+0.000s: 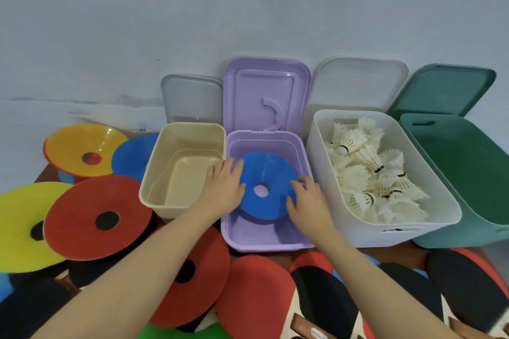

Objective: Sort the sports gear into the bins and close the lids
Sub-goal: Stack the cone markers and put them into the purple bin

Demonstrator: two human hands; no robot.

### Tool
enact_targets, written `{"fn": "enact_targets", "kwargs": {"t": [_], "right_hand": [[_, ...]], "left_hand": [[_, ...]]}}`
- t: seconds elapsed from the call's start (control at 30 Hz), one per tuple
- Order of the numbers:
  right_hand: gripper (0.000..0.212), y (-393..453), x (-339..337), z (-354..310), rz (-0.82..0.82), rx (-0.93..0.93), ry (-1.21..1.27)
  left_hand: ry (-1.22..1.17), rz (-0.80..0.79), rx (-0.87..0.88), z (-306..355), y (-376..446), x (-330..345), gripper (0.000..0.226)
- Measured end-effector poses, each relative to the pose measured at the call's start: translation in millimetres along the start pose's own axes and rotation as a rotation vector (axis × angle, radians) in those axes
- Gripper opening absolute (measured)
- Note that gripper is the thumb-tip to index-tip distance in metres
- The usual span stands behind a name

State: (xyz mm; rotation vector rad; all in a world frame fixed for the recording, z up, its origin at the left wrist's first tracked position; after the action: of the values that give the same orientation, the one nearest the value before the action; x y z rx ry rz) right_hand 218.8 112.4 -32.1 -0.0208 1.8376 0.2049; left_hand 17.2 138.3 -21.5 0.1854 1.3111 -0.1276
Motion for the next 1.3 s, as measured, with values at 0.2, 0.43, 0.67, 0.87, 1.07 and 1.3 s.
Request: {"fn": "enact_targets", "kwargs": {"t": [0.2,0.43,0.67,0.87,1.07,1.3], "right_hand": [[0.034,-36.6,-11.7,-10.8,0.162,-0.120,0.169],[0.032,-99.0,-14.9,-35.2,0.213,-0.251,0.297],[0.029,-160.2,22.1,-58.6,0.081,-0.260,0.303],[0.037,-207.6,44.3,-80.4,-0.007,-0.241,0.121],[0.044,-239.9,60.1,-98.6,-0.110,-0.102,0.024],[0.031,-263.4,68.2,-119.4,-0.239,0.263,0.021]], "left_hand": [[-0.106,0.094,-0.016,3.1,-49.1,-22.0,0.051],[-0.122,0.142,-0.118,5.3,-131.3,-31.9,0.051],[-0.071,0.070,-0.264,-12.9,-223.2,-22.6,0.043],[0.035,0.009,-0.268,-41.4,-280.7,-5.7,0.036],[0.095,-0.120,-0.336,-64.5,-305.3,7.8,0.041],[-0.114,-0.210,-0.360,-83.8,-317.9,24.0,0.037]]}}
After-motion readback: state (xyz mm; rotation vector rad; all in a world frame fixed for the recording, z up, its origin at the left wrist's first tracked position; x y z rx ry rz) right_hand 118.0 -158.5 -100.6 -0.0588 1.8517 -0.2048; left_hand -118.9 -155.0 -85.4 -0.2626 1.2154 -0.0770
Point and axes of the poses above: each hand's wrist, its own y-axis towards the middle knuckle, its own x-axis out of the palm, z = x × y, the point moved 2 cm from there along y, towards the middle knuckle, and after that the axes turned 4 degrees about -y, right-handed, at the moved point
